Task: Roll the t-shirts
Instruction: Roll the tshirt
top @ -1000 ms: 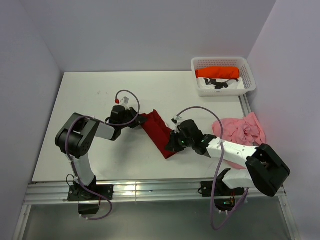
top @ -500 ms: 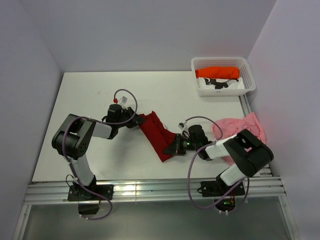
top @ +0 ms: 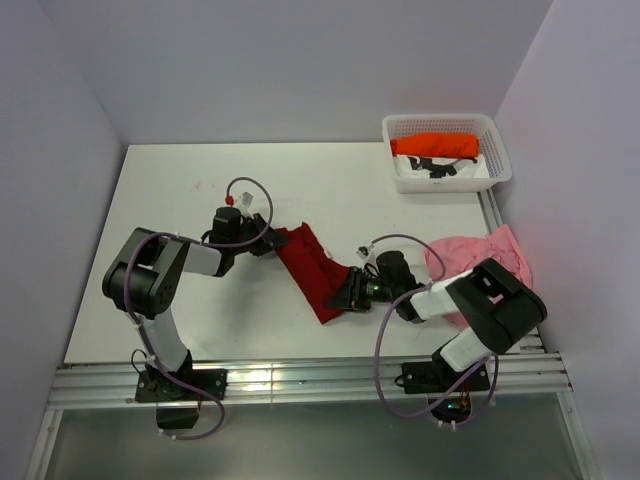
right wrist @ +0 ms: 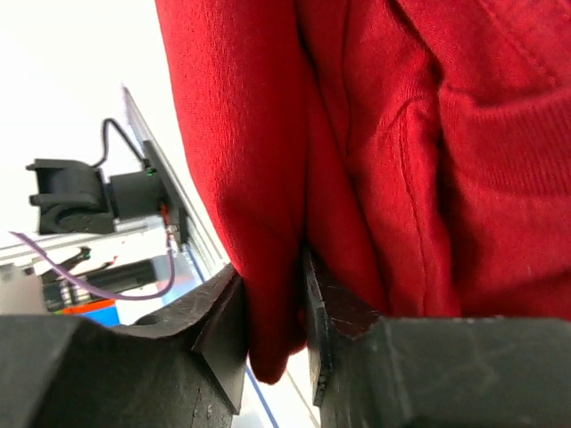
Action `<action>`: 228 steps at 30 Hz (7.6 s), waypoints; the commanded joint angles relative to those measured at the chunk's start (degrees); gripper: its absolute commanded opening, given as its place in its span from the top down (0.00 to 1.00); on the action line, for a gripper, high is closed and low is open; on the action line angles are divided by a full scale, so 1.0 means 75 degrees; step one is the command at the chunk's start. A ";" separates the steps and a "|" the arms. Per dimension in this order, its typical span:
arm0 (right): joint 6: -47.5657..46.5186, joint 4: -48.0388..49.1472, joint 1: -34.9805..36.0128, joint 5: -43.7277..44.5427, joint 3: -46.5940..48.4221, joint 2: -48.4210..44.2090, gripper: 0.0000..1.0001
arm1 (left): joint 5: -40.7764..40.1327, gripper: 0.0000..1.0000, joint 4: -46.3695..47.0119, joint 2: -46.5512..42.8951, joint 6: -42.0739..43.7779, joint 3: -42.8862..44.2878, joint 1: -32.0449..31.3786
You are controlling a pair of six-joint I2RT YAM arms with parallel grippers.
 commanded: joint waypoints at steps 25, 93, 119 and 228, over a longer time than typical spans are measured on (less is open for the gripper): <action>-0.1800 -0.8327 0.1182 0.4786 0.2541 -0.4530 0.20 | -0.0166 0.94 -0.0311 -0.0247 0.0755 0.0683 0.0240; -0.4521 -1.0263 0.5239 1.4576 0.9892 0.6275 0.11 | 0.1076 0.93 -0.2643 0.0174 0.0919 0.1820 0.0240; -0.5166 -0.6654 0.3845 0.7759 0.6483 0.2620 1.00 | 0.0853 0.56 -0.2890 -0.0212 0.1060 0.1762 0.0287; -0.1126 -0.6292 0.0060 0.3585 0.1588 -0.4434 0.02 | -0.0342 1.00 -0.2502 -0.1630 0.1376 -0.0559 0.0638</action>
